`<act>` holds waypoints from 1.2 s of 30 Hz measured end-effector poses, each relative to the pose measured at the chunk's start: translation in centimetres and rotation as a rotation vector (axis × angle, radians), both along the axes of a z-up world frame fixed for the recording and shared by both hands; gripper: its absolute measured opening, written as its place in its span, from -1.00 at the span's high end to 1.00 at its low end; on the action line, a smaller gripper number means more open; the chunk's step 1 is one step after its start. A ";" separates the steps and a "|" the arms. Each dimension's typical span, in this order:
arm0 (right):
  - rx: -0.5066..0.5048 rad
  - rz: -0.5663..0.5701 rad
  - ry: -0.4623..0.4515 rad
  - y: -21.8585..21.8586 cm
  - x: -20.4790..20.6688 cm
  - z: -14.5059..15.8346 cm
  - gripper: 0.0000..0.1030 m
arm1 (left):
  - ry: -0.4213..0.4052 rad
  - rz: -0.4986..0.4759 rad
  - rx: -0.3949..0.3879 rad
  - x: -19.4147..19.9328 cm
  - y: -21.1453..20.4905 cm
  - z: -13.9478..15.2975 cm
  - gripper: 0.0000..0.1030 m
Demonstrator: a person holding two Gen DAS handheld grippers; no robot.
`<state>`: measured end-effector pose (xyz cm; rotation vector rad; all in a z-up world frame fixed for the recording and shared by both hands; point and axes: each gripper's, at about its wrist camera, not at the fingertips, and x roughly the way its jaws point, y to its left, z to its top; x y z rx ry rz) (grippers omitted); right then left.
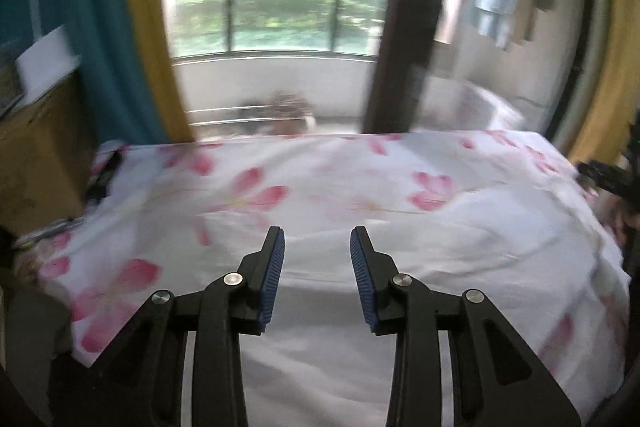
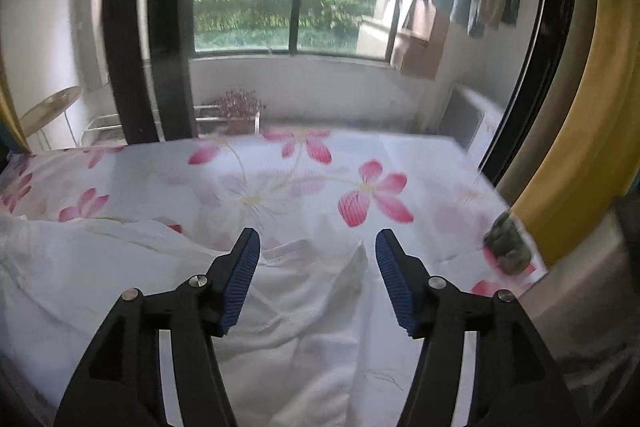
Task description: Fold large clothes
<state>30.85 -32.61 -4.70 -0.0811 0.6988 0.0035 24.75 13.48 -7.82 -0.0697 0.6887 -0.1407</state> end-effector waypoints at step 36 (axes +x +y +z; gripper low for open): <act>-0.124 0.376 0.132 10.7 4.6 -3.3 -0.27 | 0.186 -0.341 0.220 7.5 -10.9 -4.4 0.11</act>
